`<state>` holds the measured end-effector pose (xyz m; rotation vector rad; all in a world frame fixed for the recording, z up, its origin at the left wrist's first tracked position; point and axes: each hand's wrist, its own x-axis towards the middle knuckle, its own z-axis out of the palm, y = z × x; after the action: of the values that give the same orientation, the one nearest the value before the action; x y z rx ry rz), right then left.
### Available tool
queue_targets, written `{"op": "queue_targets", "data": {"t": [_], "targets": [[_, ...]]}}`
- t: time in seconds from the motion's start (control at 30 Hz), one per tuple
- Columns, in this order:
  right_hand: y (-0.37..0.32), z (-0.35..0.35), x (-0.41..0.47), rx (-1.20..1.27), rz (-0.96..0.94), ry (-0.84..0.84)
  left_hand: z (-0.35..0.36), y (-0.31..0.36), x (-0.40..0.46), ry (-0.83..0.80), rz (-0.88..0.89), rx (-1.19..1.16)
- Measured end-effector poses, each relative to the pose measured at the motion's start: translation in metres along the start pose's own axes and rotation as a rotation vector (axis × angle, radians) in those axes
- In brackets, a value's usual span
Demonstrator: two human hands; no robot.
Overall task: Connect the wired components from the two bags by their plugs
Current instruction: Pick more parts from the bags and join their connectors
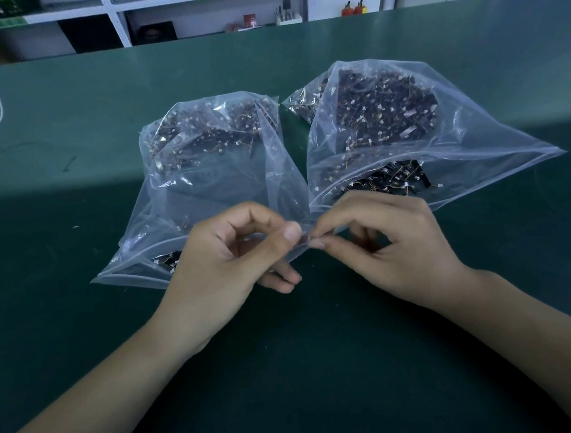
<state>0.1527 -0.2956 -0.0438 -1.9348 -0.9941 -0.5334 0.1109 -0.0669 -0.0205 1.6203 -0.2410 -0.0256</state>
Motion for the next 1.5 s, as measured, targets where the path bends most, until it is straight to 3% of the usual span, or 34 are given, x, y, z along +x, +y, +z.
{"op": "queue_targets", "data": {"t": [0.3, 0.87, 1.07, 1.5], "targets": [[-0.004, -0.001, 0.0, 0.103, 0.141, 0.088, 0.0, -0.01, -0.003, 0.111, 0.265, 0.232], [-0.012, -0.002, 0.005, 0.028, 0.083, 0.101, -0.002, -0.012, -0.003, 0.187, 0.343, 0.337], [-0.012, -0.003, 0.005, 0.021, 0.097, 0.048, -0.004, -0.014, -0.002, 0.145, 0.42, 0.49], [-0.01, -0.002, 0.005, 0.034, 0.087, 0.033, -0.006, -0.016, -0.002, 0.15, 0.453, 0.498]]}}
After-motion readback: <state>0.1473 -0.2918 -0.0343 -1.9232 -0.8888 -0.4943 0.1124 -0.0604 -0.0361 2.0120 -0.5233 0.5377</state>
